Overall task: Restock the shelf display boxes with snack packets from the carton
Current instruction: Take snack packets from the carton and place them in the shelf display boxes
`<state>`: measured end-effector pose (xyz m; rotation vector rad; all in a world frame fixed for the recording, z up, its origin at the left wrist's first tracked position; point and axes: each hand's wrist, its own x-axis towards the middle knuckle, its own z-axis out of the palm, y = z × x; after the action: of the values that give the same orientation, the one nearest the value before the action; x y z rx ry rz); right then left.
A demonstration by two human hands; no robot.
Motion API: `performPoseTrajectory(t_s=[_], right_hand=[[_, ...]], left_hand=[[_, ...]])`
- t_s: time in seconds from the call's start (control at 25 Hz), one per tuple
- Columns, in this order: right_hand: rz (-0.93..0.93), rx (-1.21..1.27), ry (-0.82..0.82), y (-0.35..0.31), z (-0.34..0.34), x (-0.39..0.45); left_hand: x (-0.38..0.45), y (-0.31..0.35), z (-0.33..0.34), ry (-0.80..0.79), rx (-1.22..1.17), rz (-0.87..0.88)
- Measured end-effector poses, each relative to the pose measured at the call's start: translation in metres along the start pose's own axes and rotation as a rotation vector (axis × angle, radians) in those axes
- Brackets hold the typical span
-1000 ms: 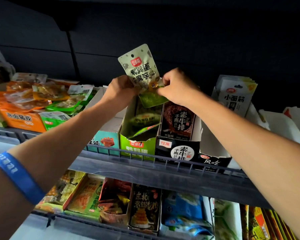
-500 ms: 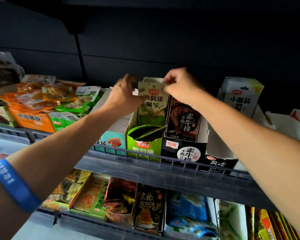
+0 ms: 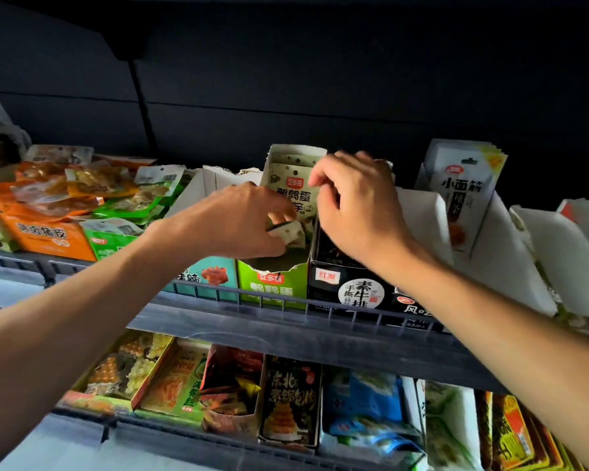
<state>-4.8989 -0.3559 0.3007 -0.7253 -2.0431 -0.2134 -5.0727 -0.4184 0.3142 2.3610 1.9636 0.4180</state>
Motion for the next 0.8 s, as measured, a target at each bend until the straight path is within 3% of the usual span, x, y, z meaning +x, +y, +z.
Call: performPoseTrajectory(t_s=[0.08,0.2,0.24,0.36,0.44,0.48,0.6,0.72,0.8], right_hand=[[-0.075,0.049,-0.096,-0.013,-0.012,-0.03],[-0.173,-0.048,-0.535,-0.02,-0.015,-0.056],[-0.199,-0.105,-0.61,-0.02,-0.013,-0.059],[-0.251,-0.187,-0.577,-0.021,-0.012,-0.064],[-0.285,-0.212,-0.526,-0.02,-0.01,-0.07],[-0.299,-0.216,-0.513,-0.019,-0.009,-0.072],[-0.306,-0.16,-0.482,-0.02,-0.005,-0.071],[-0.275,-0.073,-0.523,-0.021,-0.005,-0.066],[-0.26,-0.064,-0.551,-0.019,-0.007,-0.067]], left_hand=[[0.006,0.0,-0.002,0.089,0.087,-0.003],[0.023,0.008,-0.003,0.199,0.237,-0.021],[0.028,0.009,-0.002,0.273,0.312,-0.015],[0.039,0.006,0.009,0.495,0.585,0.078],[0.036,0.011,0.015,0.348,0.532,0.169],[0.035,0.013,0.019,0.163,0.466,0.166],[0.035,0.018,0.029,-0.393,0.594,0.126],[0.04,0.02,0.036,-0.597,0.793,0.059],[0.041,0.021,0.043,-0.54,0.89,0.048]])
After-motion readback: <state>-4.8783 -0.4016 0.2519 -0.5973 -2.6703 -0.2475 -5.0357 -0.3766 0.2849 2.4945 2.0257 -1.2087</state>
